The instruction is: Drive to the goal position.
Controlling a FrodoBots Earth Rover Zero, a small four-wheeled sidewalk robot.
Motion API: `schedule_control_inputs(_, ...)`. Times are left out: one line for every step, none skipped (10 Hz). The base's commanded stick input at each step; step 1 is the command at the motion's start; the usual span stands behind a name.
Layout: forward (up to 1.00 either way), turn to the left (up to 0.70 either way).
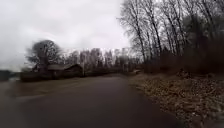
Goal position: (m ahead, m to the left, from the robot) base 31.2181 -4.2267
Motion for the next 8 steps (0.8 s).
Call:
schedule_control_inputs(1.00,0.00)
schedule_control_inputs(1.00,0.00)
schedule_control_inputs(1.00,0.00)
schedule_control_inputs(1.00,0.00)
schedule_control_inputs(1.00,0.00)
schedule_control_inputs(1.00,0.00)
schedule_control_inputs(1.00,0.00)
schedule_control_inputs(1.00,0.07)
